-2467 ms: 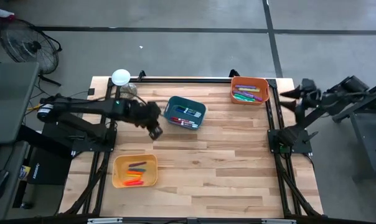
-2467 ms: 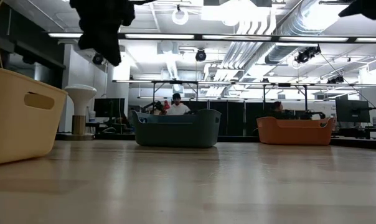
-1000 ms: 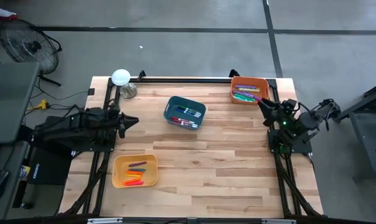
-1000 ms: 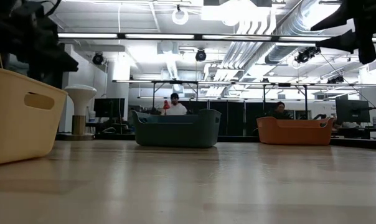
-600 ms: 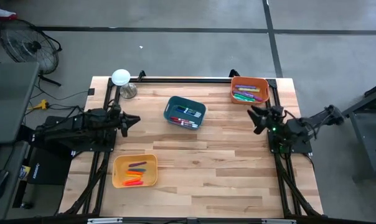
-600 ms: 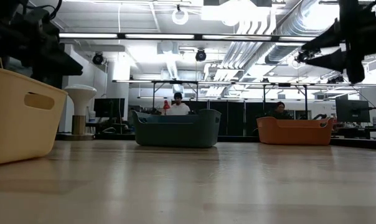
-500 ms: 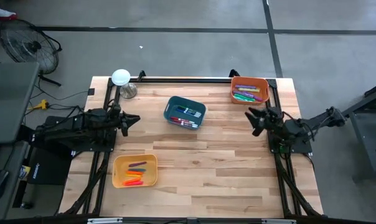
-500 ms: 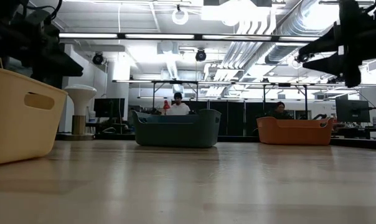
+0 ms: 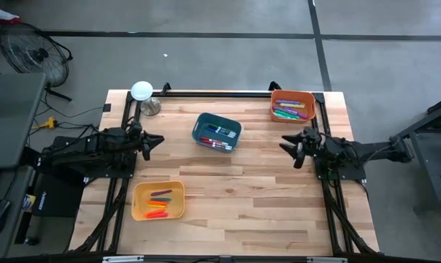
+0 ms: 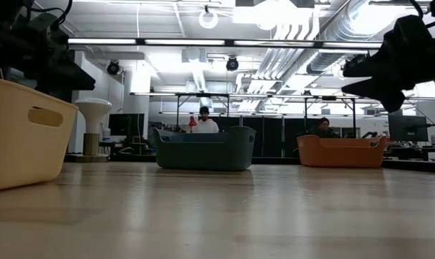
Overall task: Pick & Place Markers
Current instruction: Return to Home Position
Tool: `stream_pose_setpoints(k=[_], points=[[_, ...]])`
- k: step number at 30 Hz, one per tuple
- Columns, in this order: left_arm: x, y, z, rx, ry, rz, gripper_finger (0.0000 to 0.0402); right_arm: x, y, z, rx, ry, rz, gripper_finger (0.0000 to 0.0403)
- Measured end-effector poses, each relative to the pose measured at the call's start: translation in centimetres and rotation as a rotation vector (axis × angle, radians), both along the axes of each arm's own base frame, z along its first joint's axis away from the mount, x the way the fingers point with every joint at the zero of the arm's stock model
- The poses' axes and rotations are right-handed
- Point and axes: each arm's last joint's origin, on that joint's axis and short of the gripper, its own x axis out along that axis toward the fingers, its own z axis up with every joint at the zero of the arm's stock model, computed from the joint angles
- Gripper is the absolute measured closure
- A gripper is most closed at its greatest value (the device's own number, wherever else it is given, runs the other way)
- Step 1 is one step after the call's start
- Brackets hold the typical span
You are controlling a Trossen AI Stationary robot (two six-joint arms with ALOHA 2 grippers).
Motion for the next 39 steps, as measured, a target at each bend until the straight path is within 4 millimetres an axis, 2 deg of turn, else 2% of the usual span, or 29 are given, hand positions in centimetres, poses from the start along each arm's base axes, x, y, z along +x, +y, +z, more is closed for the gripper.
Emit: stream_pose_setpoints(k=[7,12,23,28,33,36,39], points=[[0.0,0.1,-1.0,0.1,0.108,-0.012,0.034,0.4,-0.5,-0.6,-0.082,0.1,0.082,0.0192],[0.4,0.2,-2.6,0.119,0.155,0.012,0.034,0.6,-0.7,-1.0,-0.129,0.165,0.109,0.0192],[1.0,0.3,-2.0,0.288,0.105,-0.029,0.034,0.6,-1.0,-0.8,-0.159,0.16,0.006,0.0192],[1.5,0.3,-1.3,0.455,0.034,-0.046,0.034,0.6,-1.1,-0.8,-0.137,0.151,-0.004,0.0192],[2.0,0.4,-1.5,0.603,-0.031,-0.058,0.034,0.6,-1.1,-0.8,-0.137,0.151,-0.004,0.0192],[2.3,0.3,-1.8,0.557,-0.137,-0.04,0.034,0.6,-1.1,-0.8,-0.137,0.151,-0.004,0.0192],[2.4,0.4,-2.3,0.389,-0.179,0.003,0.034,0.6,-1.1,-0.8,-0.137,0.149,-0.004,0.0192]])
